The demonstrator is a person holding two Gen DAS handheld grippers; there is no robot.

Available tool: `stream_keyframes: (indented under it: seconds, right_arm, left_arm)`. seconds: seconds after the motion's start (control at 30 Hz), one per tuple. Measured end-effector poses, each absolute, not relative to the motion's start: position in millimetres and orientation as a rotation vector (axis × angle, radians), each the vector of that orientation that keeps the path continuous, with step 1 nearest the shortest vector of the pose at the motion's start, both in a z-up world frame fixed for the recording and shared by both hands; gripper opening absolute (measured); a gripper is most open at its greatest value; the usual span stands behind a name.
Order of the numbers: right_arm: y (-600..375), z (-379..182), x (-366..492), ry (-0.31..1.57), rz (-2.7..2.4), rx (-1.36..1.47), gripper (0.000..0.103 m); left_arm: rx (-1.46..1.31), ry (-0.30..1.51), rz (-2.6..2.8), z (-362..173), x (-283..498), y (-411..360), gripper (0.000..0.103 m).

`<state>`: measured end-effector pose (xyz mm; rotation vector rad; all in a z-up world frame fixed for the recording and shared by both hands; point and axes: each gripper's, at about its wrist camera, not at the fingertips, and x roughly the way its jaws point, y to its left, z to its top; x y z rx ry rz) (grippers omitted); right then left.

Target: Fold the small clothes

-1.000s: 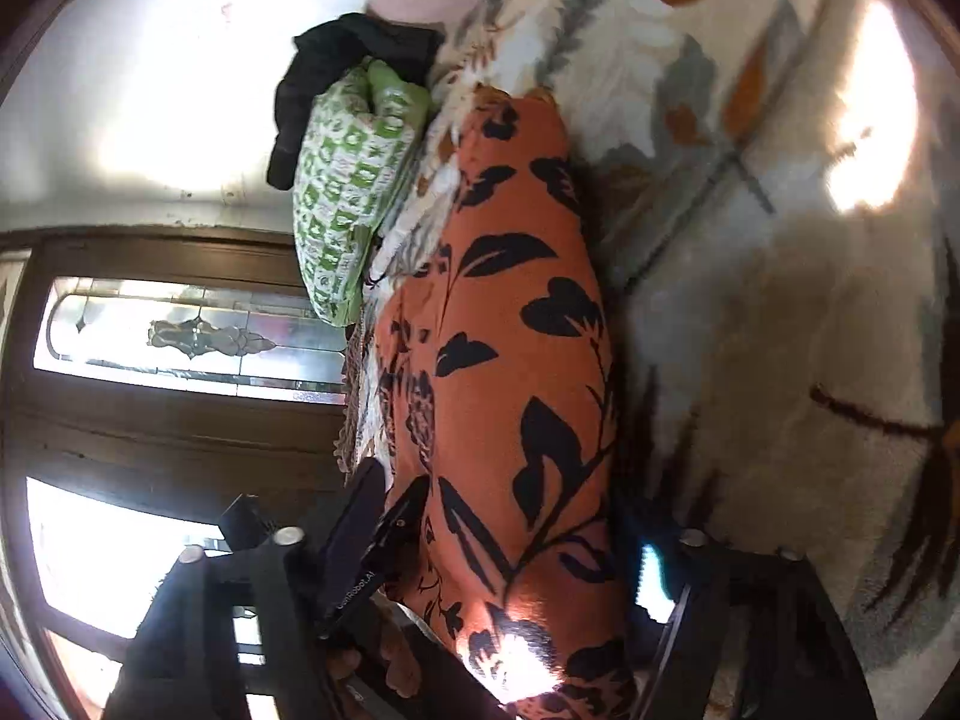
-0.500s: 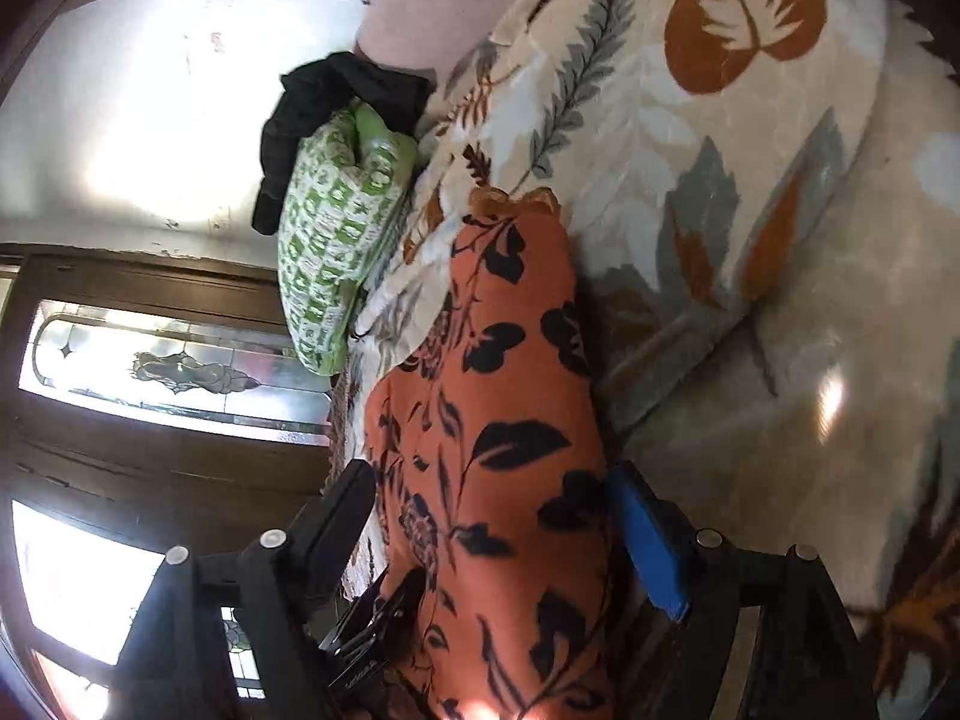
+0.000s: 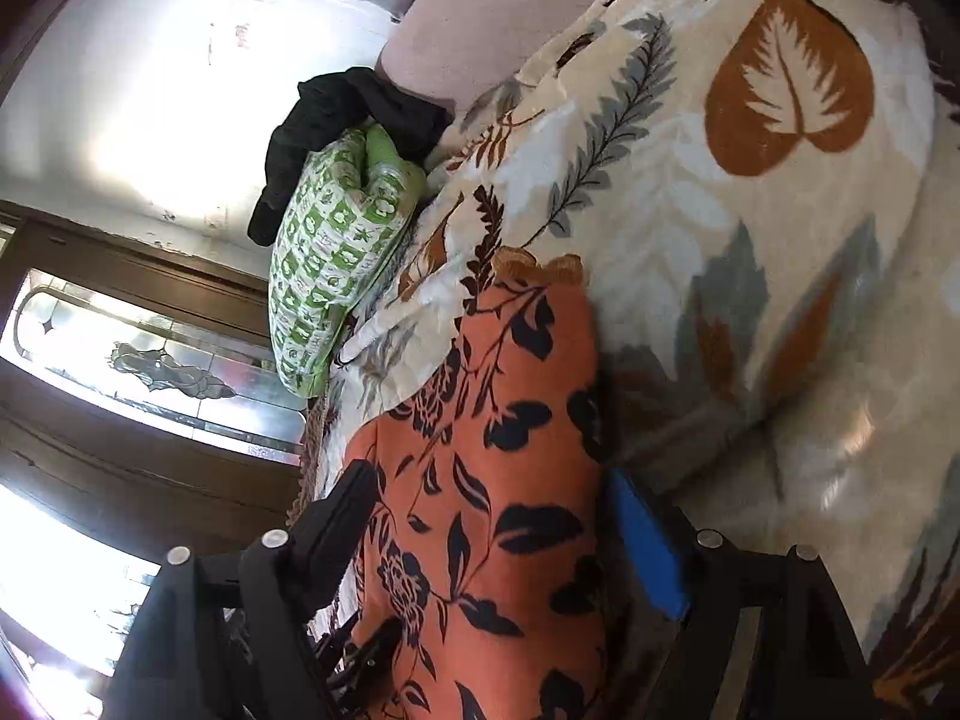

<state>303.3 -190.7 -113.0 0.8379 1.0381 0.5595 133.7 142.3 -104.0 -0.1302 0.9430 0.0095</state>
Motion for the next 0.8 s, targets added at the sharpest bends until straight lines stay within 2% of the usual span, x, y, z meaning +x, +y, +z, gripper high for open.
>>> stream_keyframes:
  seconds: [0.03,0.07,0.1,0.2,0.3,0.4,0.5,0.53,0.63,0.7,0.73,0.77,0.8]
  right_arm:
    - [-187,-120,312,1.07,0.563,0.831,0.071]
    - [-178,-128,320,1.125,0.566,0.816,0.053]
    - [-170,-132,323,1.167,0.556,0.81,0.031]
    - [-155,-105,316,1.09,0.525,0.634,0.03]
    - [-144,-110,320,1.114,0.491,0.505,0.029]
    - [-149,-108,321,1.114,0.508,0.559,0.037]
    - [-161,-98,309,1.107,0.534,0.651,0.082]
    - [-166,-95,300,1.082,0.535,0.676,0.082]
    - [-175,-85,272,1.036,0.572,0.71,0.082]
    - [-170,-94,263,1.081,0.538,0.681,0.082]
    - [-163,-105,266,1.14,0.55,0.683,0.073]
    - [-155,-119,267,1.208,0.576,0.683,0.054]
    - [-152,-120,265,1.216,0.565,0.662,0.039]
  left_arm:
    - [-0.135,0.942,0.01,-104,134,143,0.086]
    - [-0.139,0.942,0.011,-105,134,143,0.086]
    - [-0.14,0.94,0.009,-105,133,144,0.086]
    - [-0.134,0.934,0.018,-106,133,143,0.088]
    - [-0.133,0.934,0.015,-105,134,142,0.088]
    - [-0.146,0.935,0.008,-105,133,145,0.088]
    - [-0.143,0.933,0.009,-105,133,145,0.088]
    - [-0.144,0.933,0.009,-105,133,145,0.088]
    - [-0.153,0.936,0.009,-105,133,145,0.088]
    - [-0.152,0.936,0.01,-105,133,145,0.088]
    - [-0.151,0.936,0.011,-105,134,145,0.088]
    - [-0.149,0.937,0.011,-105,134,145,0.088]
    - [-0.15,0.935,0.009,-105,134,146,0.088]
